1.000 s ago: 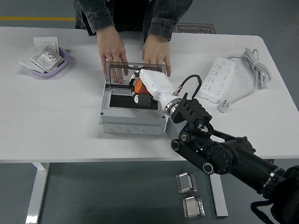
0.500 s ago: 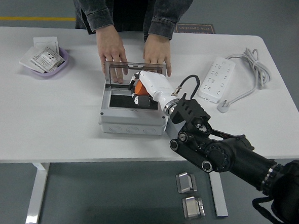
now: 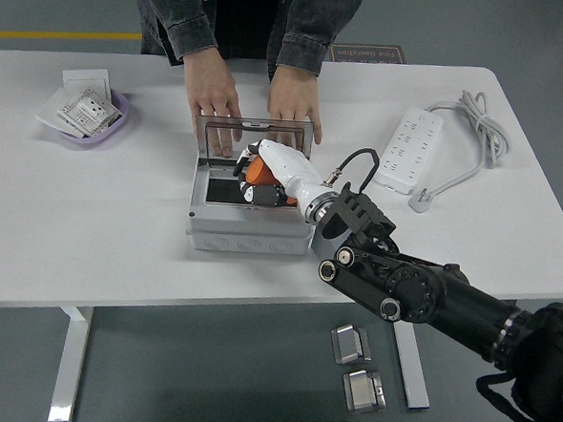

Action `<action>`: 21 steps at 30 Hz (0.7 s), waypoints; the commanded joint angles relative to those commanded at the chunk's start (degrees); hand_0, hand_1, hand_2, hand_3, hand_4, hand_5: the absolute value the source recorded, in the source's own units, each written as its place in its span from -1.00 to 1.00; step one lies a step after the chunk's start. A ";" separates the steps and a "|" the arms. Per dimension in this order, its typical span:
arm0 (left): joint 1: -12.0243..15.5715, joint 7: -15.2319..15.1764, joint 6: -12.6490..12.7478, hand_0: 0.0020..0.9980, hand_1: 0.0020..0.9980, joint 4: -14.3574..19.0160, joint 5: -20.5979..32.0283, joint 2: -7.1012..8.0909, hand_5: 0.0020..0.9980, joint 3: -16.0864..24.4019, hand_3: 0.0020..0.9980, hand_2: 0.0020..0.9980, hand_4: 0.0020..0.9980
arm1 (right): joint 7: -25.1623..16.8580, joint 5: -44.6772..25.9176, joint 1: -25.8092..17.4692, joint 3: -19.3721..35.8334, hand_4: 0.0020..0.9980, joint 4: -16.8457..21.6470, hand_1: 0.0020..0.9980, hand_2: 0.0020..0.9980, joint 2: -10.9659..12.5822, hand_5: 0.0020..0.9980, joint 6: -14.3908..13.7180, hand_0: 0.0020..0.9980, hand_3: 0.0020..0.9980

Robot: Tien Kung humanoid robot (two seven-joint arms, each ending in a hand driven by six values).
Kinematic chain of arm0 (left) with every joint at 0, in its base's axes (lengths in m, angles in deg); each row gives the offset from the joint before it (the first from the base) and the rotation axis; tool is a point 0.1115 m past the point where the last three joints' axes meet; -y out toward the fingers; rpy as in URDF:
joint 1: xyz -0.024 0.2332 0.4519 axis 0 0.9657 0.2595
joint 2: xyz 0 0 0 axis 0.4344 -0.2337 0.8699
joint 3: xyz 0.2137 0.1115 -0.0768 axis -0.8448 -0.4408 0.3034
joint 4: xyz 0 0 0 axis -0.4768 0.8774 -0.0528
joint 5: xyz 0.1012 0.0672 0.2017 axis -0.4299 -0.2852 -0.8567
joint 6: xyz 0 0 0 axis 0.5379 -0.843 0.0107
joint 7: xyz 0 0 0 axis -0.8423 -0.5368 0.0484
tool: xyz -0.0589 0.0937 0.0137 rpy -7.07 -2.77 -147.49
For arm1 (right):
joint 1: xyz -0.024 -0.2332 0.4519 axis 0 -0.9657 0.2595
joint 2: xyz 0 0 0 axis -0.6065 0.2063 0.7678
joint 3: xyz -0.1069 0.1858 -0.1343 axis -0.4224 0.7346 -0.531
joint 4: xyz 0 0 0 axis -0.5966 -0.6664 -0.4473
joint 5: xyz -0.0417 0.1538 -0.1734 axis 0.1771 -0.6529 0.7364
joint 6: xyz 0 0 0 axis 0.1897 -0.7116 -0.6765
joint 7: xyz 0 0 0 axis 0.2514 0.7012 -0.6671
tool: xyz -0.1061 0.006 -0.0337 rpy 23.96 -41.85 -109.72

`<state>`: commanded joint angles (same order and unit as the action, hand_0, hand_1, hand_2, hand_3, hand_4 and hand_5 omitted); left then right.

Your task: Pick up the cylinder from the cube,place it in the box,flap close box

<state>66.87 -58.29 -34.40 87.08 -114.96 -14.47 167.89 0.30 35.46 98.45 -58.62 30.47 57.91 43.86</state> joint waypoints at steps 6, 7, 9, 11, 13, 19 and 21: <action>-0.08 -0.15 0.08 0.51 0.55 0.00 -0.05 0.03 0.11 -0.07 0.69 0.51 0.65 | -1.13 -1.29 0.08 0.03 -1.00 -0.43 -0.75 -0.49 0.00 -1.00 -0.54 -1.00 -0.41; -0.09 -0.19 0.10 0.51 0.55 0.00 -0.07 0.03 0.11 -0.09 0.69 0.51 0.65 | -1.21 -1.30 0.10 0.07 -1.00 -0.49 -0.75 -0.49 0.00 -1.00 -0.59 -1.00 -0.41; -0.11 -0.27 0.13 0.51 0.55 0.00 -0.14 0.03 0.11 -0.07 0.69 0.51 0.64 | -1.27 -1.08 0.12 0.16 -1.00 -0.59 -0.72 -0.46 0.00 -1.00 -0.54 -1.00 -0.38; -0.13 -0.42 0.21 0.51 0.55 0.00 -0.11 0.03 0.11 -0.17 0.69 0.51 0.64 | -1.34 -0.29 0.11 0.43 -1.00 -0.80 -0.72 -0.46 0.00 -1.00 0.00 -1.00 -0.38; -0.20 -0.60 0.30 0.51 0.55 0.00 0.00 0.02 0.11 -0.33 0.69 0.51 0.64 | -1.72 0.38 0.04 0.76 -1.00 -1.22 -0.72 -0.46 0.00 -1.00 1.10 -1.00 -0.38; -0.43 -0.87 0.37 0.51 0.55 0.00 0.27 -0.05 0.11 -0.77 0.70 0.51 0.64 | -3.11 1.63 -0.11 1.33 -1.00 -2.04 -0.69 -0.44 0.00 -1.00 3.53 -0.96 -0.37; -0.51 -0.92 0.36 0.51 0.55 0.00 0.35 -0.07 0.11 -0.93 0.69 0.50 0.64 | -3.39 1.78 -0.09 1.45 -0.64 -2.16 -0.56 -0.28 0.00 -0.89 3.80 -0.71 0.02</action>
<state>66.36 -59.21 -34.04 87.08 -114.62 -14.53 166.95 -3.10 37.23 98.35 -57.17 28.31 57.91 47.67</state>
